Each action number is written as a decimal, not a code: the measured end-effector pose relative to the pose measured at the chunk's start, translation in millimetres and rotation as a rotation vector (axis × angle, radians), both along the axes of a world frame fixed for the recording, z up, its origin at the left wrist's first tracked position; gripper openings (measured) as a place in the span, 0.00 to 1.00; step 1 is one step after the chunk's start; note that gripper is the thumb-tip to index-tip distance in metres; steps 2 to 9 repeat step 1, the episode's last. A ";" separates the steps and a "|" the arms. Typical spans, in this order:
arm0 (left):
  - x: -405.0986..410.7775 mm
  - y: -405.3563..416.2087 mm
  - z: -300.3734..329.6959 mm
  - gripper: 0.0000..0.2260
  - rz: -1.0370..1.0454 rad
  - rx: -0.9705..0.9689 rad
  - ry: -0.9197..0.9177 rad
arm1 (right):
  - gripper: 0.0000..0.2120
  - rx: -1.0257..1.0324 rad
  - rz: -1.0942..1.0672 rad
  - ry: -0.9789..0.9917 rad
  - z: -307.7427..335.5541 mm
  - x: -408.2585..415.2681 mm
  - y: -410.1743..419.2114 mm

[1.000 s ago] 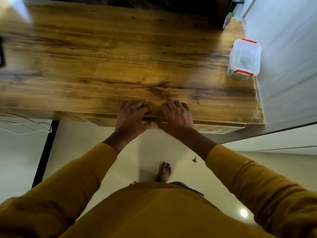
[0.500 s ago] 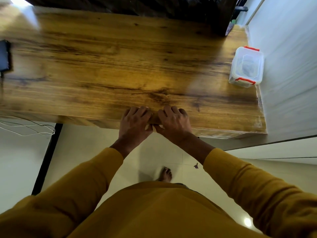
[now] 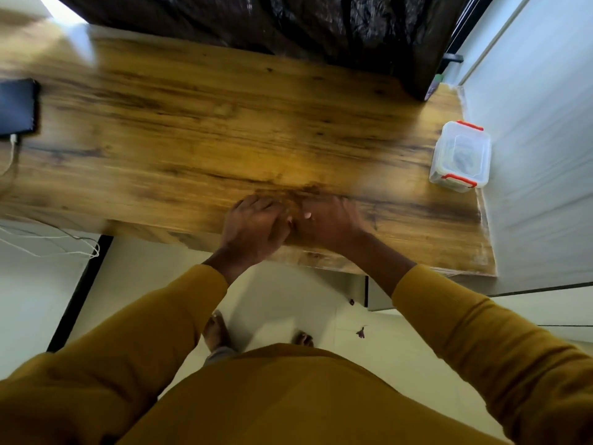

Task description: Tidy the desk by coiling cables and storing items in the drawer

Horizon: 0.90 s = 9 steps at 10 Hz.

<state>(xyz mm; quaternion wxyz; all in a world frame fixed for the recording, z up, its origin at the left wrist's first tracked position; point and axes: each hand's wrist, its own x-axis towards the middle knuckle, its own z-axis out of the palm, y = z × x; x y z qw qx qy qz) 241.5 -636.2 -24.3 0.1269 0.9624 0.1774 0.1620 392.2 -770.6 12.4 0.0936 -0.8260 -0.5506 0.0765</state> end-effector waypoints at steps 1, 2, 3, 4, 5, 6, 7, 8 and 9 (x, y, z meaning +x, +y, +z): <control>13.5 24.0 11.0 0.17 0.021 0.058 -0.040 | 0.14 0.080 -0.122 -0.029 9.6 10.2 27.1; 13.5 24.0 11.0 0.17 0.021 0.058 -0.040 | 0.14 0.080 -0.122 -0.029 9.6 10.2 27.1; 13.5 24.0 11.0 0.17 0.021 0.058 -0.040 | 0.14 0.080 -0.122 -0.029 9.6 10.2 27.1; 13.5 24.0 11.0 0.17 0.021 0.058 -0.040 | 0.14 0.080 -0.122 -0.029 9.6 10.2 27.1; 13.5 24.0 11.0 0.17 0.021 0.058 -0.040 | 0.14 0.080 -0.122 -0.029 9.6 10.2 27.1; 13.5 24.0 11.0 0.17 0.021 0.058 -0.040 | 0.14 0.080 -0.122 -0.029 9.6 10.2 27.1; 13.5 24.0 11.0 0.17 0.021 0.058 -0.040 | 0.14 0.080 -0.122 -0.029 9.6 10.2 27.1; 13.5 24.0 11.0 0.17 0.021 0.058 -0.040 | 0.14 0.080 -0.122 -0.029 9.6 10.2 27.1; 13.5 24.0 11.0 0.17 0.021 0.058 -0.040 | 0.14 0.080 -0.122 -0.029 9.6 10.2 27.1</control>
